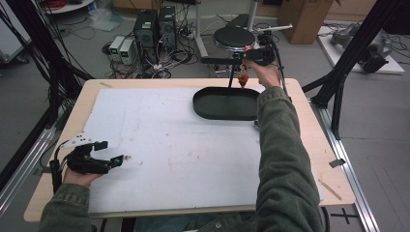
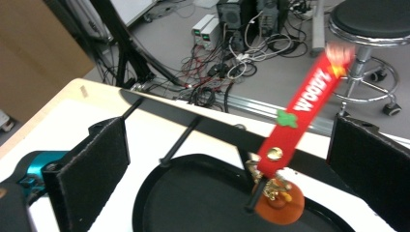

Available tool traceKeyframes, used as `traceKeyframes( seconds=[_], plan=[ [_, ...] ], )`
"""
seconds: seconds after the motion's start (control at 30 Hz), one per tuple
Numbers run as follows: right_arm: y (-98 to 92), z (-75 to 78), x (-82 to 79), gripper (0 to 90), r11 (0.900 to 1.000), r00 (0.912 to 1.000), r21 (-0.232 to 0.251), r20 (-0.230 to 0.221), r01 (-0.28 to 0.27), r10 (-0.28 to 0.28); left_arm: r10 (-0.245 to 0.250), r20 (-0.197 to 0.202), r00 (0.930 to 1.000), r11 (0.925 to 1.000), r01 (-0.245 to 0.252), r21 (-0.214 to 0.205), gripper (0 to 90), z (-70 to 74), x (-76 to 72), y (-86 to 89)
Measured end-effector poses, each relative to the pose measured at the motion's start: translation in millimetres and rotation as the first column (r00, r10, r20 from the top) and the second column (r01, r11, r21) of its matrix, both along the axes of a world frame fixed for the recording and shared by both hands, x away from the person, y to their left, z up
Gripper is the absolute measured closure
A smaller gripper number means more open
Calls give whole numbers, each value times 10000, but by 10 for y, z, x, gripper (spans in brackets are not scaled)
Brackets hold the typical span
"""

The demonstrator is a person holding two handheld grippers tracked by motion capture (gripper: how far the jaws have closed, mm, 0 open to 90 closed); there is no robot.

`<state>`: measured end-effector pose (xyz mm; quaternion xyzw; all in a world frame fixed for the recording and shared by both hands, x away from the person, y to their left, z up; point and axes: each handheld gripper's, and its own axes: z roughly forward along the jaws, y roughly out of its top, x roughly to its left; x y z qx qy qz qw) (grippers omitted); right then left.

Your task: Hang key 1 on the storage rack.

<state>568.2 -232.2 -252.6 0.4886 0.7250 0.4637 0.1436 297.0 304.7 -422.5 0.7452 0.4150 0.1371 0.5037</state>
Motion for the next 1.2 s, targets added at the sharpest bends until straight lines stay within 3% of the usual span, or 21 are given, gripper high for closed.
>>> traceKeyframes(
  seconds=[0.07,0.3,0.4,0.57,0.93,1.03,1.2],
  plan=[
    [35,8,-18,5,9998,9998,95,-64,-194,194,0,15,10000,10000,0,5,17,1,-2,0],
    [121,44,-95,5,9978,9983,-317,-47,-584,583,11,36,10000,10000,-11,-35,17,3,-3,3],
    [135,87,-154,5,9967,9984,-622,171,-521,533,22,53,10000,10000,-22,-27,17,4,-4,4],
    [101,132,-253,5,9961,9969,-597,409,-642,667,44,75,10000,10000,-43,-36,17,7,-8,3],
    [-97,-22,-437,5,9951,9978,-821,309,-553,580,66,46,10000,10000,-66,1,17,7,-6,-1],
    [-116,-52,-478,5,9918,9974,-1139,354,-587,631,46,28,10000,10000,-46,48,17,8,-7,1],
    [-113,-70,-543,5,9905,9960,-1161,413,-735,788,56,13,10000,9999,-56,87,17,9,-11,-1]
  ],
)
